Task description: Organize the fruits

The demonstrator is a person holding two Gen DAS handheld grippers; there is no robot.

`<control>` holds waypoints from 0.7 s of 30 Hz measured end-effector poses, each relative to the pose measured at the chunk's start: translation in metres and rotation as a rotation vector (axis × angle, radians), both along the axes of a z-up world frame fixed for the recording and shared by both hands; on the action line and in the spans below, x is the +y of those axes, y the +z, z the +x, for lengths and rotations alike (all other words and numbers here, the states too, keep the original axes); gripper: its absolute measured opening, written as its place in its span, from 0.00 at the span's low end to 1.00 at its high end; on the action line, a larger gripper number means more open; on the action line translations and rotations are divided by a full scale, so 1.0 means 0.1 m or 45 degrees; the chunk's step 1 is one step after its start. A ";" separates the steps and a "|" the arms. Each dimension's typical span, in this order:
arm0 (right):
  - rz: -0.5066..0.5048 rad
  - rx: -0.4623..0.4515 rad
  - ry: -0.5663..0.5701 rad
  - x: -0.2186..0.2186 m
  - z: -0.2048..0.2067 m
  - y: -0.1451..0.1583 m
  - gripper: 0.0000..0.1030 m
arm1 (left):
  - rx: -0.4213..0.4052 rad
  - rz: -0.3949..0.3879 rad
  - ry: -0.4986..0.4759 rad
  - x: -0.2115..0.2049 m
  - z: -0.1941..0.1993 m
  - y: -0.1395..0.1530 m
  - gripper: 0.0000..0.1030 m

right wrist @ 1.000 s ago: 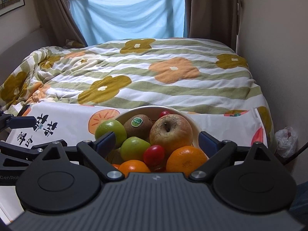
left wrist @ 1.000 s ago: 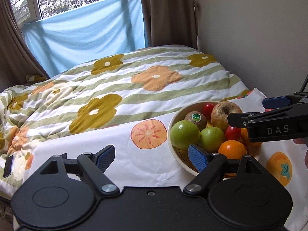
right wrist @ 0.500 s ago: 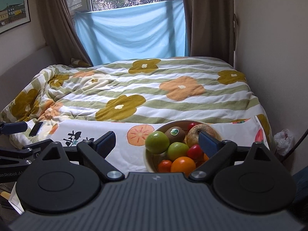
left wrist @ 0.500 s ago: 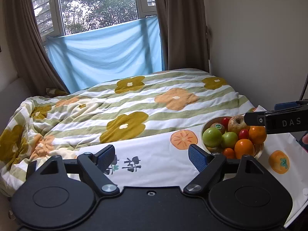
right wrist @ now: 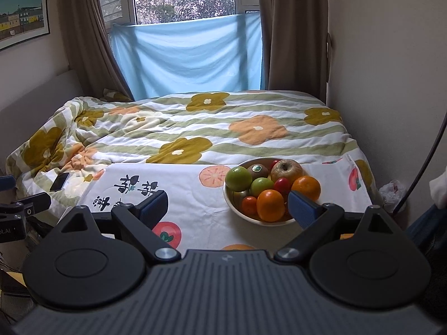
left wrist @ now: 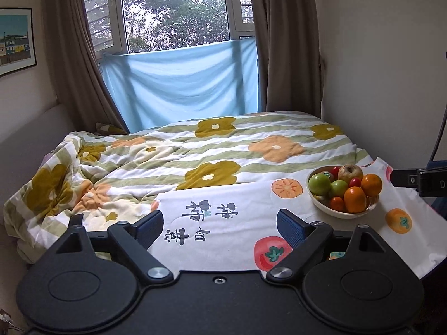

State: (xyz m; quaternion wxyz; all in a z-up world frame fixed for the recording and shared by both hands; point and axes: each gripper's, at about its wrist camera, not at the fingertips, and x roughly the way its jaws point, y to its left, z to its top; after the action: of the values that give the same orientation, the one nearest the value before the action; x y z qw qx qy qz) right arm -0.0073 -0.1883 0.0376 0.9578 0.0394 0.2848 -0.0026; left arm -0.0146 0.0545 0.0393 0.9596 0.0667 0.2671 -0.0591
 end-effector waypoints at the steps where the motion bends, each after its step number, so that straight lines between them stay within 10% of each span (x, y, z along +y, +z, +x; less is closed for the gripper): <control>1: 0.002 -0.001 -0.004 -0.02 -0.05 0.03 1.00 | 0.002 -0.014 0.006 0.00 -0.04 0.02 0.89; 21: -0.133 0.030 -0.069 -0.18 -0.68 0.13 1.00 | -0.002 -0.032 -0.010 -0.41 -0.42 0.13 1.00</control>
State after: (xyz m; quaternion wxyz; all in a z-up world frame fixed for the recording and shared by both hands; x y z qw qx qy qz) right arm -0.0751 -0.2062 0.0507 0.9547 -0.0031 0.2942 -0.0439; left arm -0.0570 0.0135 0.0520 0.9603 0.0559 0.2651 -0.0662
